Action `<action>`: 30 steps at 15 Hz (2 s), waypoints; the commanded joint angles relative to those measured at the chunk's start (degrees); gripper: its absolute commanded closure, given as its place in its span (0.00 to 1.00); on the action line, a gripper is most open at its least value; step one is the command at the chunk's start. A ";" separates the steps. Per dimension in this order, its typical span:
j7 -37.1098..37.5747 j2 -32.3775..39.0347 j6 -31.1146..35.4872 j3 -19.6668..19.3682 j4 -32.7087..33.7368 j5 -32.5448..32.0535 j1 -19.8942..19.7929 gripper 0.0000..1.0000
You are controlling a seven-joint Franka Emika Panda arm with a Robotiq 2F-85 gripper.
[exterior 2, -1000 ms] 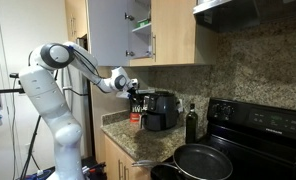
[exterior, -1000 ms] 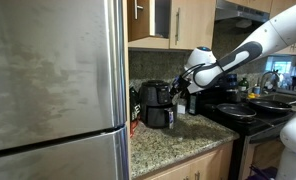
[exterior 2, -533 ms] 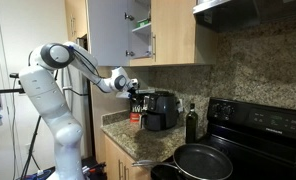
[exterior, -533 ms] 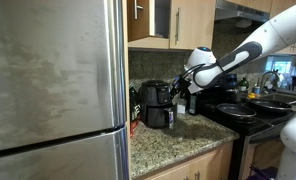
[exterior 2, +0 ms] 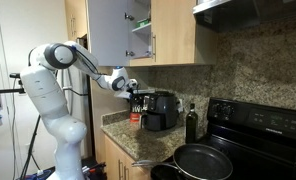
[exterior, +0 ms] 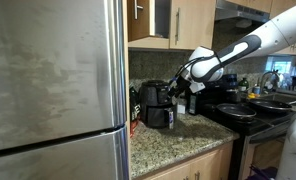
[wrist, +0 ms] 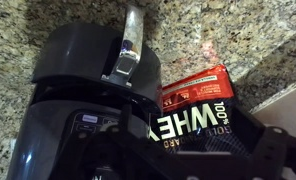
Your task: Turn on the air fryer
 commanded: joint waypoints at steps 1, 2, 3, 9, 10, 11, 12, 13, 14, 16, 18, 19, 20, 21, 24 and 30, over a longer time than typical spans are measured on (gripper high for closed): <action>2.51 -0.83 -5.13 1.73 0.44 -1.77 -2.27 0.00; 3.36 -1.30 -9.79 2.00 1.00 -2.68 -2.77 0.00; 3.35 -1.45 -13.99 1.77 1.57 -2.17 -2.40 0.00; 3.00 -1.08 -9.40 1.58 1.40 2.81 -1.29 0.00; 1.90 -0.72 -4.74 1.33 1.06 3.93 -0.77 0.00; 3.19 -0.60 -1.46 1.99 0.83 2.75 -1.55 0.00; 3.01 -0.43 0.36 2.09 0.75 1.77 -1.78 0.00; 4.61 7.08 -0.69 3.32 12.09 0.17 -2.08 0.00; 5.63 7.84 0.68 4.16 13.25 -1.89 -3.06 0.00; 4.99 3.30 -0.28 3.42 8.82 -0.78 -2.12 0.00; 5.51 5.16 -0.37 3.92 11.39 -1.00 -2.26 0.00; 5.51 5.07 -0.37 3.89 10.94 -1.00 -2.27 0.00; 5.50 4.83 -0.37 3.86 10.51 -1.00 -2.29 0.00; 5.50 4.62 -0.37 3.85 10.27 -1.00 -2.27 0.00; 8.96 3.65 -8.77 2.49 8.36 -0.64 -4.49 0.00; 8.27 7.33 -9.60 1.33 8.27 4.21 -5.98 0.00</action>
